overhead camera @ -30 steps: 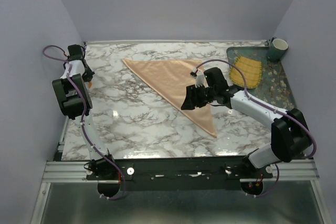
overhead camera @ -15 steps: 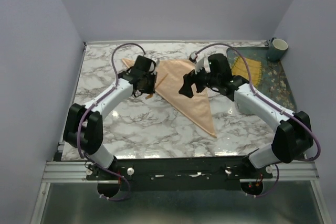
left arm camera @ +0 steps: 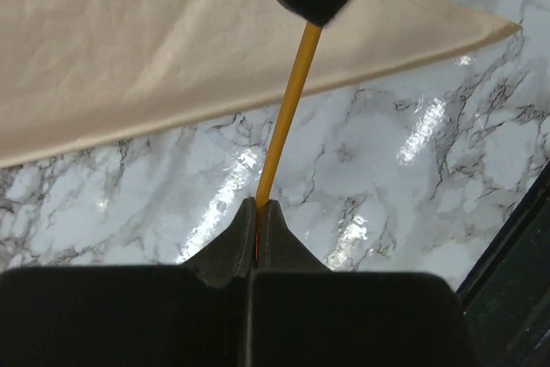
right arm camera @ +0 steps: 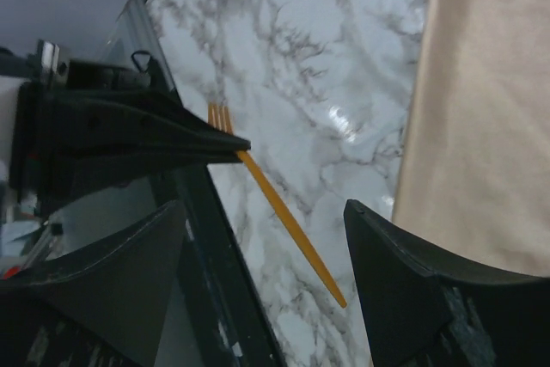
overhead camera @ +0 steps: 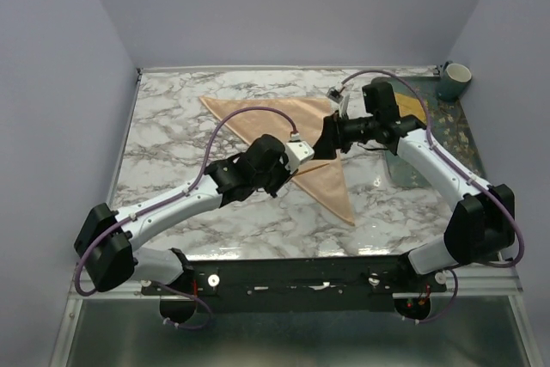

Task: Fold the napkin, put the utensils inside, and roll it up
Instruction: Pass the utensil from the left arm to the right

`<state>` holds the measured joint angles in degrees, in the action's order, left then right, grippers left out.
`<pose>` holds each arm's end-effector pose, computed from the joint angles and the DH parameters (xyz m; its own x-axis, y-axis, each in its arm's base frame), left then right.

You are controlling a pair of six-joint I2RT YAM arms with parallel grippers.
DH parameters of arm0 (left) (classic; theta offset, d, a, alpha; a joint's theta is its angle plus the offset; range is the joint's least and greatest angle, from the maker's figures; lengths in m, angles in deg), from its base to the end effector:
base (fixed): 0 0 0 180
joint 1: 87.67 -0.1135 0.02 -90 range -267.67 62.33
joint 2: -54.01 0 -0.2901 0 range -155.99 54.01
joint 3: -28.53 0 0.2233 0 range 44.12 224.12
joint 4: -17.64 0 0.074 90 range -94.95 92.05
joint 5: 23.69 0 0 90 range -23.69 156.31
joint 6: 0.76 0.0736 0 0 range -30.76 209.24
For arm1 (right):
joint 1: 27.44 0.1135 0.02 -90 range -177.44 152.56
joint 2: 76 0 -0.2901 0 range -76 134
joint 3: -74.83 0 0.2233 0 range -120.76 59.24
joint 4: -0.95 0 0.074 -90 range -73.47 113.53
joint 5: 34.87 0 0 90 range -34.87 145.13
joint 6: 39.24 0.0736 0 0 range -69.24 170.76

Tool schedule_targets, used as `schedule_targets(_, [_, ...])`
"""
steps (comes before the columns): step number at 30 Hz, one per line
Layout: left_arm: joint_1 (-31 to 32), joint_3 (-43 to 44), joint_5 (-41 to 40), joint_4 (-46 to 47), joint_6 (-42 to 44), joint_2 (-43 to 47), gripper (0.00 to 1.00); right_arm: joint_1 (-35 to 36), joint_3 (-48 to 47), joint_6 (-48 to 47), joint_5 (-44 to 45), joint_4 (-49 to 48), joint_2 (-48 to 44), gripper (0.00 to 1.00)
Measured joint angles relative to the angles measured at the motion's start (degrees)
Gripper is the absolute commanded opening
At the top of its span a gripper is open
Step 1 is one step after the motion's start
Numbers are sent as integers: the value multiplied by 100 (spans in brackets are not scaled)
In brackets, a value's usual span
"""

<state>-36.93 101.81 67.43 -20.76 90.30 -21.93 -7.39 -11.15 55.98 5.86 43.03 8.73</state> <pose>0.1785 -0.2207 0.2876 -0.4011 0.5200 -0.7541 0.7910 0.6118 0.0011 0.2711 0.1583 0.3275 -0.6810 -0.1853 -0.7084 -0.7033 0.4350 0.5622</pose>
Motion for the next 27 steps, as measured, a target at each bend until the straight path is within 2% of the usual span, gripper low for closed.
schedule_targets(3, [140, -299, -98, 153, 466, 391, 0, 44, 498, -83, -706, 116, 2, 74])
schedule_targets(8, [323, -662, -188, 466, 1054, 1029, 0, 225, 1056, -63, -1252, 188, 0, 73])
schedule_targets(13, [553, -662, -232, 632, 1582, 1038, 0, 389, 1196, -13, -1617, 138, -4, 62])
schedule_targets(19, [944, -664, -396, 590, 2159, 920, 0, 398, 1182, -2, -1790, 52, 81, 60])
schedule_targets(23, [1021, -667, -605, 590, 2389, 920, 0, 461, 1182, -17, -1790, 55, 114, 55])
schedule_targets(27, [1088, -667, -863, 592, 2605, 918, 0, 597, 1182, -44, -1832, 61, 157, 17])
